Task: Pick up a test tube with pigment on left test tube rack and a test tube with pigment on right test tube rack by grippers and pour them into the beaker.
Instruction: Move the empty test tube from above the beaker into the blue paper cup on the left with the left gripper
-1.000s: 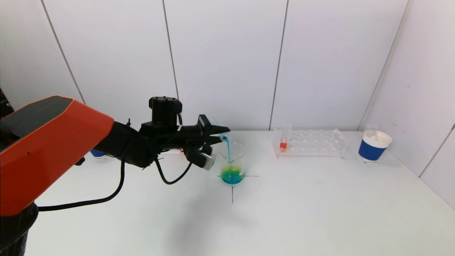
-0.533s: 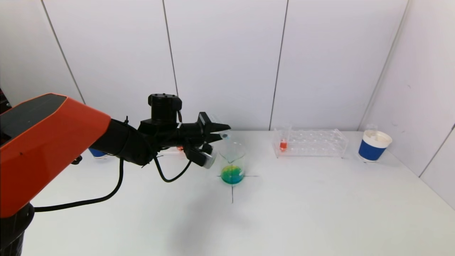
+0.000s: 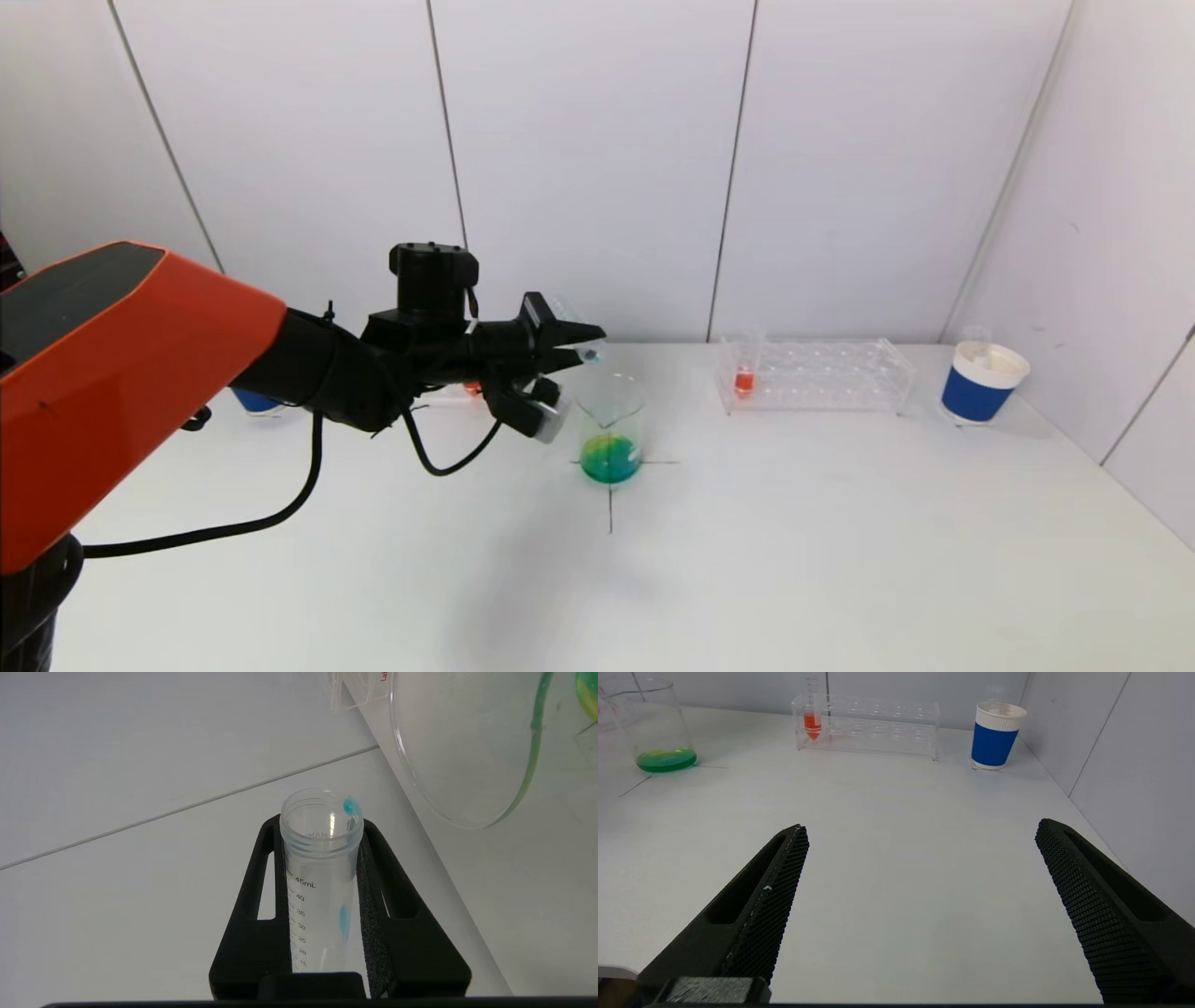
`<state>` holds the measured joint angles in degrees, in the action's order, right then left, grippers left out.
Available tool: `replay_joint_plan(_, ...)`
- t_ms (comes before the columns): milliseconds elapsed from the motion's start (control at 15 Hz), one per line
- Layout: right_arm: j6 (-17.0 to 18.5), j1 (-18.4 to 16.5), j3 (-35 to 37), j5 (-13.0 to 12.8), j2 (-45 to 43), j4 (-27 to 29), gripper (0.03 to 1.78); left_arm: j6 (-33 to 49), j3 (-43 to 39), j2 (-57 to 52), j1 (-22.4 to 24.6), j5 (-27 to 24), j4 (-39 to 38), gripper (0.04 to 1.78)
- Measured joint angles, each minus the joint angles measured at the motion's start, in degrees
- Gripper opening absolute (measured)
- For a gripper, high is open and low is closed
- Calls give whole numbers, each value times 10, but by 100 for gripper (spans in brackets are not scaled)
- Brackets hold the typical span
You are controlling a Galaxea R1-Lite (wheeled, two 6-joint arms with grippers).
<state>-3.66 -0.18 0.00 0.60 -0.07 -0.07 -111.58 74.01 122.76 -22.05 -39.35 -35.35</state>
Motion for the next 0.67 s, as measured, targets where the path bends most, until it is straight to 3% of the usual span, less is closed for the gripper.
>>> replay_joint_plan(667,0,0,0,0,0,0,177,-59,11,-20,-15,15,40,44)
